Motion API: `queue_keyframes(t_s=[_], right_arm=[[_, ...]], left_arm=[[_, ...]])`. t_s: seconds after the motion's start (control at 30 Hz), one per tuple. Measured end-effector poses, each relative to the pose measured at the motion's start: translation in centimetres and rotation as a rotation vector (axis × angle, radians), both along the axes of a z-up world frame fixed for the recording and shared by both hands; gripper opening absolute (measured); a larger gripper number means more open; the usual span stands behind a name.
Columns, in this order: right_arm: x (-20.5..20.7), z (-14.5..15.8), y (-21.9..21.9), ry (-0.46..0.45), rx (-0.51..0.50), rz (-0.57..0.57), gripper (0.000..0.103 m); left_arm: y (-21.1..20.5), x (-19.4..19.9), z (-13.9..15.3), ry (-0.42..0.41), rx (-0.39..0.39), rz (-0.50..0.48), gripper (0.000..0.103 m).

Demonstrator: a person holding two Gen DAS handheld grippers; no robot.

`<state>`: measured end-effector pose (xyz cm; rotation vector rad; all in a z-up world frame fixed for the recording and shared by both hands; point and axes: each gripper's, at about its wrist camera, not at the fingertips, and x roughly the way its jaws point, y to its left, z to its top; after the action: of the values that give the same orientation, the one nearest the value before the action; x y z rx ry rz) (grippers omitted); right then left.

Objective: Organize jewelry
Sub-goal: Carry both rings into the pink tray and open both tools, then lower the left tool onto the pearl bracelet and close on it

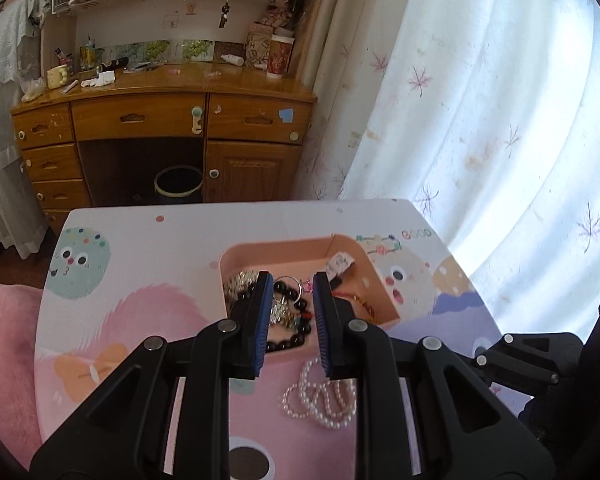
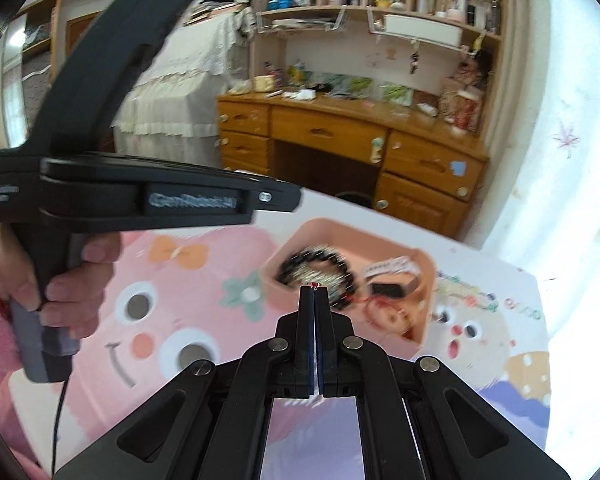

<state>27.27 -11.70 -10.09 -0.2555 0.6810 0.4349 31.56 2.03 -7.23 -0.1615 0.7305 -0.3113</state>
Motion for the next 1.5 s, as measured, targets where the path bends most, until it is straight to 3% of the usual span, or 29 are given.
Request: queue_keyframes(t_s=[0.33, 0.6, 0.67, 0.73, 0.77, 0.97, 1.1, 1.3, 1.5], right_arm=[[4.6, 0.9, -2.4, -0.041, 0.024, -0.105, 0.001], [6.9, -0.2, -2.9, -0.037, 0.018, -0.143, 0.001], [7.6, -1.1, -2.8, 0.0, 0.017, -0.161, 0.009], [8.1, -1.9, -2.9, 0.027, -0.009, -0.166, 0.033], [8.1, -2.2, -2.9, 0.024, -0.023, -0.166, 0.034], [7.9, -2.8, -4.3, 0.046, -0.034, -0.22, 0.037], [7.2, -3.0, -5.4, 0.071, -0.038, -0.267, 0.051], [5.4, -3.6, -7.5, 0.166, 0.088, -0.352, 0.057], [4.6, -6.9, -9.7, 0.388, 0.322, -0.448, 0.054]], left_arm=[[-0.8, 3.6, -0.1, 0.003, -0.034, -0.025, 0.018], [-1.5, 4.7, -1.9, 0.027, 0.004, -0.018, 0.018], [-1.6, 4.9, -2.2, 0.041, 0.022, -0.015, 0.021], [-1.4, 5.1, -2.6, 0.067, 0.035, 0.001, 0.042], [-1.2, 5.3, -2.7, 0.079, 0.037, 0.014, 0.056], [1.4, 4.5, -3.1, 0.098, 0.002, 0.052, 0.057], [3.3, 3.2, -4.0, 0.134, 0.014, 0.091, 0.057], [4.8, 1.0, -6.0, 0.192, 0.02, 0.12, 0.058], [3.8, -0.2, -7.5, 0.237, 0.04, 0.126, 0.058]])
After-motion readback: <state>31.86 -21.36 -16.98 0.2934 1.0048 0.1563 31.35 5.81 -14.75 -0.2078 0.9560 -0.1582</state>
